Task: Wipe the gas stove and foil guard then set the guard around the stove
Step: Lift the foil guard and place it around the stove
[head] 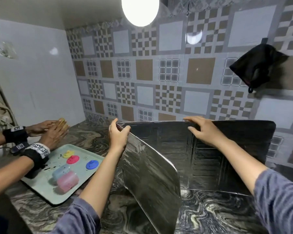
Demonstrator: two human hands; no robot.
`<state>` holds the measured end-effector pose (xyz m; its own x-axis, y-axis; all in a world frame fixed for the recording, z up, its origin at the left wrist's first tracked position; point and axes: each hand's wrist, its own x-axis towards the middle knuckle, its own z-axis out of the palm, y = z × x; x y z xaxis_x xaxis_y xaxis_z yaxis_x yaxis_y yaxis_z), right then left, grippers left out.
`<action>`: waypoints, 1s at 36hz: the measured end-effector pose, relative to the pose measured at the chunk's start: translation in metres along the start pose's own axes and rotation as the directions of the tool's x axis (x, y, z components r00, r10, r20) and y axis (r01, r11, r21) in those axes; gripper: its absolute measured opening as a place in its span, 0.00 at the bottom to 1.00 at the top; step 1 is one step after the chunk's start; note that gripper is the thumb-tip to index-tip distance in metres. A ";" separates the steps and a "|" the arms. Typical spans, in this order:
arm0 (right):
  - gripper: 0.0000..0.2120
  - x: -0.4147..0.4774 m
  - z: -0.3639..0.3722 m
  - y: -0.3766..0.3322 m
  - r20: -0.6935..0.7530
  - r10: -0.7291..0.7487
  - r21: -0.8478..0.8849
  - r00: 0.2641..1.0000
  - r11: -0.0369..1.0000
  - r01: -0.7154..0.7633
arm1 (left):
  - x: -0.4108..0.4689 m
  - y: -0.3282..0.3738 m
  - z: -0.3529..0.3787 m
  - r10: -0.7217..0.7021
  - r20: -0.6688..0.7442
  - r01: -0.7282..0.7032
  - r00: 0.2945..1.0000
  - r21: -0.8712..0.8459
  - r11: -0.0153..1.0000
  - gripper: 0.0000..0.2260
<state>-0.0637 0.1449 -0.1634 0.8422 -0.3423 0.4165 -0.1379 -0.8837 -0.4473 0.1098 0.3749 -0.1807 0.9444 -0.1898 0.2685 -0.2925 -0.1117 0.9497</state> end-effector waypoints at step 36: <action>0.14 0.011 -0.068 0.113 -0.300 0.335 -0.154 0.893 0.907 -0.392 | -0.009 0.028 0.120 -0.047 0.269 0.120 0.962 -0.262 0.957 0.21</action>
<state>-0.1050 0.0198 -0.1552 0.5499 -0.6976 0.4593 -0.5354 -0.7165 -0.4472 0.0748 0.2570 -0.1759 0.8816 -0.4400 0.1708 -0.1275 0.1263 0.9838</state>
